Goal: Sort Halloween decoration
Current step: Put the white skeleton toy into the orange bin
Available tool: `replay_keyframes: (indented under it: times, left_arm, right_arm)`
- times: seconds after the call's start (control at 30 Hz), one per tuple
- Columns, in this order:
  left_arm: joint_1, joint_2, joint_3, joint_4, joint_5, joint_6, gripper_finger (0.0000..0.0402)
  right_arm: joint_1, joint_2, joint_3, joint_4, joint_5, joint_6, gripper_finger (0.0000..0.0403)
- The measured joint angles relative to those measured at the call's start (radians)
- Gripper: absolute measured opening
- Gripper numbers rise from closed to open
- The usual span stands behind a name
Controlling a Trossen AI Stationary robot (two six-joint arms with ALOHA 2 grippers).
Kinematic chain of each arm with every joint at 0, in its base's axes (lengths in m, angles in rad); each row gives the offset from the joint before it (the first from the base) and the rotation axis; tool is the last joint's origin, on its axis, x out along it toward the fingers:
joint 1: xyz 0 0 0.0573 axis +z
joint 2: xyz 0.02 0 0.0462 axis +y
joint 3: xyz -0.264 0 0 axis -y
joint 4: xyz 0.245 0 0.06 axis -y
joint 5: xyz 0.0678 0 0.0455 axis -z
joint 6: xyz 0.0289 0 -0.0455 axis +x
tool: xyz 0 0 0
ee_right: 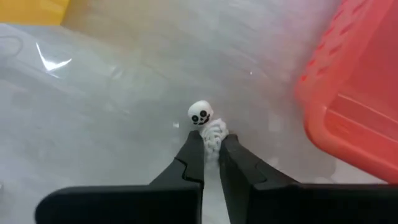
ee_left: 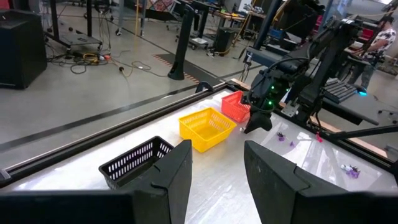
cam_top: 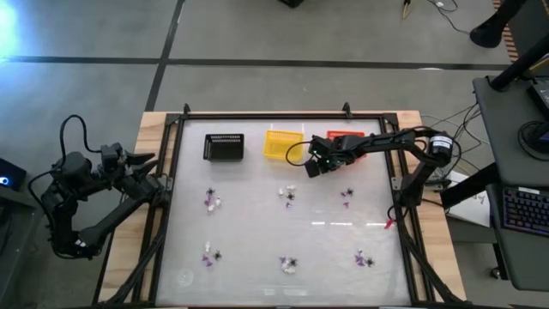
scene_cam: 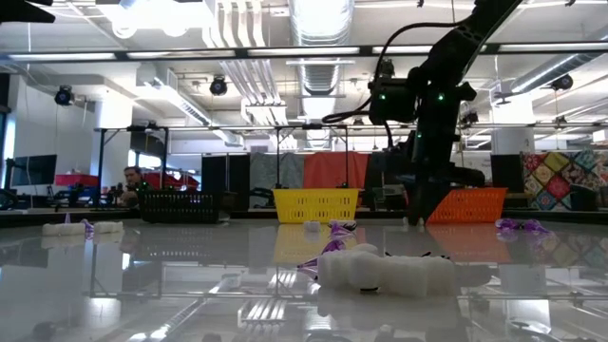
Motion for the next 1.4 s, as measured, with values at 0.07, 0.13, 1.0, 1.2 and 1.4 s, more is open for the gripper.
replay_keyframes:
  times: [0.07, 0.13, 1.0, 1.2, 1.4]
  left_arm:
    - [0.000, 0.000, 0.000, 0.000, 0.000, 0.000, 0.0130]
    - [0.000, 0.000, 0.000, 0.000, 0.000, 0.000, 0.0130]
    - [0.000, 0.000, 0.000, -0.003, 0.000, -0.008, 0.0130]
    - [0.000, 0.000, 0.000, -0.007, 0.000, -0.008, 0.0130]
    - [0.000, 0.000, 0.000, -0.007, -0.001, -0.008, 0.0130]
  right_arm:
    - [-0.001, -0.001, 0.000, -0.001, -0.012, 0.000, 0.0016]
    - [0.000, -0.007, 0.000, -0.003, -0.014, -0.001, 0.0015]
    - [0.004, -0.373, 0.108, -0.269, 0.060, -0.012, 0.0012]
    - [-0.099, -0.440, 0.098, -0.393, 0.113, -0.047, 0.0011]
    - [-0.211, -0.418, 0.069, -0.392, 0.111, -0.133, 0.0011]
